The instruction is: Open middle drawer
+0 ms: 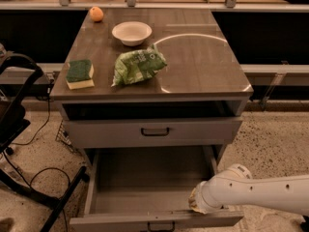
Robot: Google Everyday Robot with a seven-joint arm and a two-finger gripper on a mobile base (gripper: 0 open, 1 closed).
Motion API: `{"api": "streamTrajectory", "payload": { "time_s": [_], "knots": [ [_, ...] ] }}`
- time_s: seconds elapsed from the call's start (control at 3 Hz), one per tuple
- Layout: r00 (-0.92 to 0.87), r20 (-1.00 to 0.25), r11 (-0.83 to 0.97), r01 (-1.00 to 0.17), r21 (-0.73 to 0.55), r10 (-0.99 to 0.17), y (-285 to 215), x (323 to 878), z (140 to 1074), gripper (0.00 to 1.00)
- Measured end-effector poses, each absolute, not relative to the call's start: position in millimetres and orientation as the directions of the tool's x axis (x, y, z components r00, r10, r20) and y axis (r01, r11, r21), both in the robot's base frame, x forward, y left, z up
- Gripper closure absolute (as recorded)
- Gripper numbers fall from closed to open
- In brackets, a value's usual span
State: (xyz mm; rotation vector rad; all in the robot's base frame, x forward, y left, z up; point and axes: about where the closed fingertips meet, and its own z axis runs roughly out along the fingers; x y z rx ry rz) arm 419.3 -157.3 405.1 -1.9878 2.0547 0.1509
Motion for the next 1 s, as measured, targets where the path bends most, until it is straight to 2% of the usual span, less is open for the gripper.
{"api": "streamTrajectory", "payload": {
  "time_s": [0.33, 0.67, 1.0],
  "knots": [
    [-0.016, -0.27, 0.048, -0.992, -0.115, -0.963, -156.9, 418.6, 404.3, 0.07],
    [-0.015, -0.27, 0.048, -0.992, -0.114, -0.963, -156.6, 418.0, 403.7, 0.0],
    [-0.015, -0.27, 0.048, -0.992, -0.114, -0.963, -156.6, 418.0, 403.7, 0.0]
  ]
}}
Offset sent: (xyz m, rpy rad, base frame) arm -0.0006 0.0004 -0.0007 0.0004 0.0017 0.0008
